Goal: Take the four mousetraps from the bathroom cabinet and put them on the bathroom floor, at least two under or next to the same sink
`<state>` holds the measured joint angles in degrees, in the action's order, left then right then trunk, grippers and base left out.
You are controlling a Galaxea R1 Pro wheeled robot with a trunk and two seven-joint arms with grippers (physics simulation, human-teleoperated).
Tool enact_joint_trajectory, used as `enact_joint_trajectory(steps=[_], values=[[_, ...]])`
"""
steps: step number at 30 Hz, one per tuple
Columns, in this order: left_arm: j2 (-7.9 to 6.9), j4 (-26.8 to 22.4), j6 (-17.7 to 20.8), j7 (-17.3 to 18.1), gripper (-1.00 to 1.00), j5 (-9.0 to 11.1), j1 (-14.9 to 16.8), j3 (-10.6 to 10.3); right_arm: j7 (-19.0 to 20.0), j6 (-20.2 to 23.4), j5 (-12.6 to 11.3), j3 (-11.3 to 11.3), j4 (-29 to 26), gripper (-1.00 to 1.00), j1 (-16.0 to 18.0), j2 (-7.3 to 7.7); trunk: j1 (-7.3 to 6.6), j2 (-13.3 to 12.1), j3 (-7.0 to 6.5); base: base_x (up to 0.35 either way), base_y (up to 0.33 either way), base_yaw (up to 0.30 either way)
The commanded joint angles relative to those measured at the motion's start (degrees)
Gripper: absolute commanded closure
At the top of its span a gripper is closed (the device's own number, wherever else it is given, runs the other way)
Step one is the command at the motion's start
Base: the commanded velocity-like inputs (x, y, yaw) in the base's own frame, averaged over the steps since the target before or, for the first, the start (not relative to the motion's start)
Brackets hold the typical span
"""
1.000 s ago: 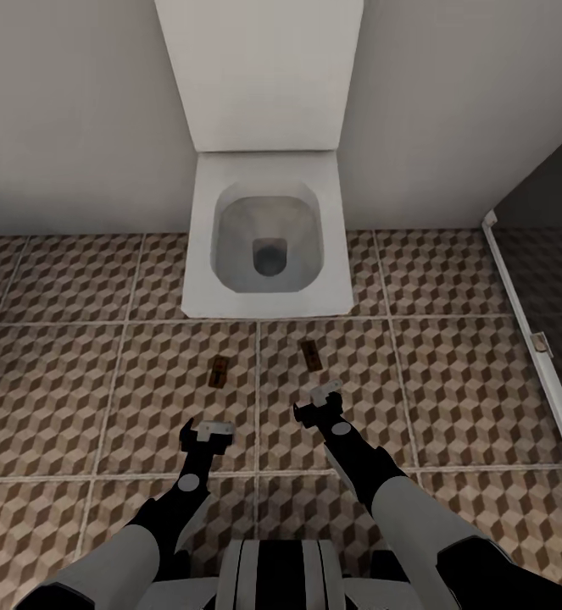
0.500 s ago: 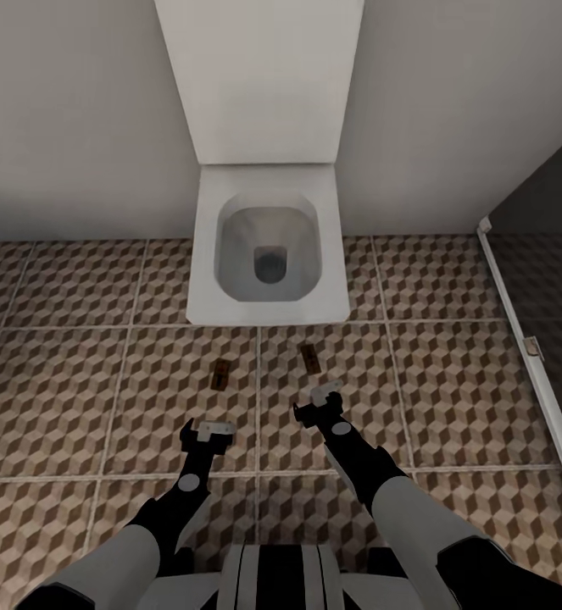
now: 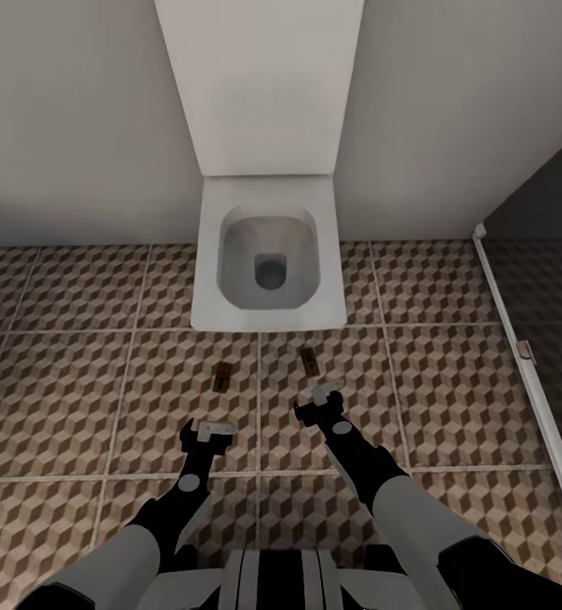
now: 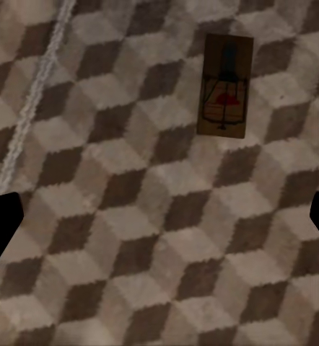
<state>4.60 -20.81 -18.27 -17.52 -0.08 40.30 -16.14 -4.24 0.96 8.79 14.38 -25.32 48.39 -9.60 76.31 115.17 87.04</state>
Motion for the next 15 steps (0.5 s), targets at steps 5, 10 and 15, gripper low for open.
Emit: enact_joint_trajectory(steps=[5, 10, 15], values=[[-0.03, 0.13, -0.10, -0.58, -1.00, 0.00, 0.04, -0.47, -0.41, 0.10, 0.44, 0.28, 0.01, -1.00, 0.00, 0.04, -1.11, -2.01, -0.88, 0.000, 0.000, 0.000], [-0.03, 0.24, -0.10, -0.60, -1.00, 0.08, 0.04, -0.47, -0.41, 0.10, 0.44, 0.28, 0.01, -1.00, 0.02, 0.06, -2.21, -4.02, -1.78, 0.000, 0.000, 0.000], [-0.03, 0.31, -0.10, -0.62, -1.00, 0.14, 0.04, -0.47, -0.41, 0.11, 0.44, 0.28, 0.01, -1.00, 0.02, 0.14, -3.30, -6.02, -2.68, 0.000, 0.000, 0.000]])
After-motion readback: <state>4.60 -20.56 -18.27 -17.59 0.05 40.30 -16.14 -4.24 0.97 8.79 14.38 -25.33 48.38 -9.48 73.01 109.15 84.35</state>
